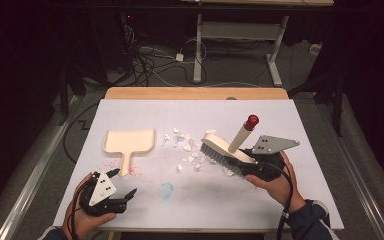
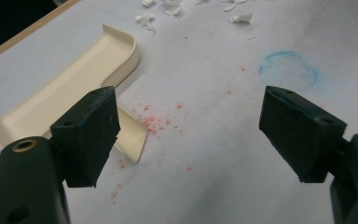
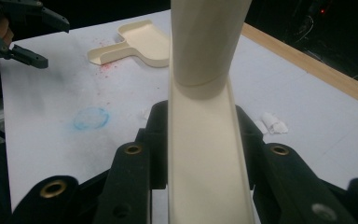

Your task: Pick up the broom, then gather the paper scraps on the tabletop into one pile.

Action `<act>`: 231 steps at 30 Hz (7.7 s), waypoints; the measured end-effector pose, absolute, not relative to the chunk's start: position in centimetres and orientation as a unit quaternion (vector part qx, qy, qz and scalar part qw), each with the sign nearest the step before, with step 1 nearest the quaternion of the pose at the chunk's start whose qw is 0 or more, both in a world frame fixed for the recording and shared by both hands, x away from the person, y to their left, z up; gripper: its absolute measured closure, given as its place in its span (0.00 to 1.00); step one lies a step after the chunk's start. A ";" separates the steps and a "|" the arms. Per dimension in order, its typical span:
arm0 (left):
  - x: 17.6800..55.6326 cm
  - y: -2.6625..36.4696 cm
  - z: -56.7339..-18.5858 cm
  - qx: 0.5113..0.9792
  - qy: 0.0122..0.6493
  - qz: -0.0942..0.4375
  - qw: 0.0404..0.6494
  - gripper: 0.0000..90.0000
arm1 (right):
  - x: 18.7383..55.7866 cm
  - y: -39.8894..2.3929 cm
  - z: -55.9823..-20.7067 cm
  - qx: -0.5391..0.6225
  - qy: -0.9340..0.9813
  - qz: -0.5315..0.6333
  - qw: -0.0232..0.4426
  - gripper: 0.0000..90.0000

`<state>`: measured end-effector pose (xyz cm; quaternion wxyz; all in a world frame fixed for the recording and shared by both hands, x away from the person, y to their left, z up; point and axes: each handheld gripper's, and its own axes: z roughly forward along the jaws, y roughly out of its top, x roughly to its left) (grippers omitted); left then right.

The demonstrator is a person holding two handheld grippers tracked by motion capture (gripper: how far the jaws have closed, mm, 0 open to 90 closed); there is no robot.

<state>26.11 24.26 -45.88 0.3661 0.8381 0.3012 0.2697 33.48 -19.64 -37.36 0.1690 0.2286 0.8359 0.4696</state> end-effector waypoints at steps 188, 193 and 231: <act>22.8 24.9 -46.4 0.853 0.304 0.255 0.338 0.23 | 40.4 -8.3 -45.5 0.483 0.731 0.450 0.174 0.75; 22.8 24.5 -46.4 0.856 0.302 0.253 0.334 0.23 | 39.7 -10.0 -45.0 0.484 0.736 0.441 0.172 0.75; 22.9 24.4 -46.5 0.860 0.296 0.256 0.326 0.23 | 35.6 -9.3 -44.2 0.374 0.796 0.461 0.116 0.75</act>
